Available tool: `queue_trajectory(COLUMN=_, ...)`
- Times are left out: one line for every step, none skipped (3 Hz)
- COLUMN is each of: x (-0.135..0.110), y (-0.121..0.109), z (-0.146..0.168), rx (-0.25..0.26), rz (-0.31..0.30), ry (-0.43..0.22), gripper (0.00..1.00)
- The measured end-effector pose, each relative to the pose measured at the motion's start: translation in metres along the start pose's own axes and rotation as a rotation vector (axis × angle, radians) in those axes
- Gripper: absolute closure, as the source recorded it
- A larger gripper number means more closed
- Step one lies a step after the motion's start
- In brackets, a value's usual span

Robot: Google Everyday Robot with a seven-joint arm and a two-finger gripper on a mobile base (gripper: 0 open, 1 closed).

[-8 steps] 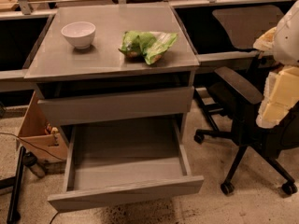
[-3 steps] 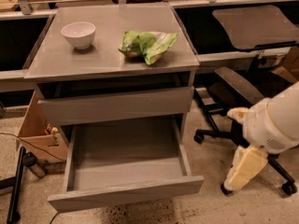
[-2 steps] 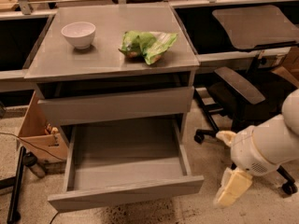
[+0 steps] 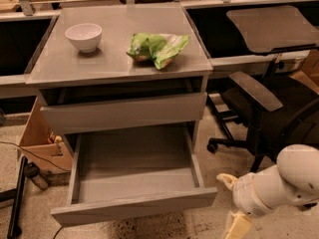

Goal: Close middle drawer

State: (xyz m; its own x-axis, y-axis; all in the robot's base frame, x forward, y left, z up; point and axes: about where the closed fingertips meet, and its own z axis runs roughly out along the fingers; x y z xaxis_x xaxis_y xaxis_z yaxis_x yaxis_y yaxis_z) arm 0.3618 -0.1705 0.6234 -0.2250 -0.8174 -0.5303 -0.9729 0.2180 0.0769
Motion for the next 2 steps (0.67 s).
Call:
queue_trajectory(x=0.0284, y=0.0094, z=0.0455, rx=-0.064, rz=-0.033, ry=-0.027, gripper=0.0)
queue_trajectory(x=0.0284, y=0.0094, z=0.0455, rx=-0.064, rz=-0.033, ry=-0.027, gripper=0.0)
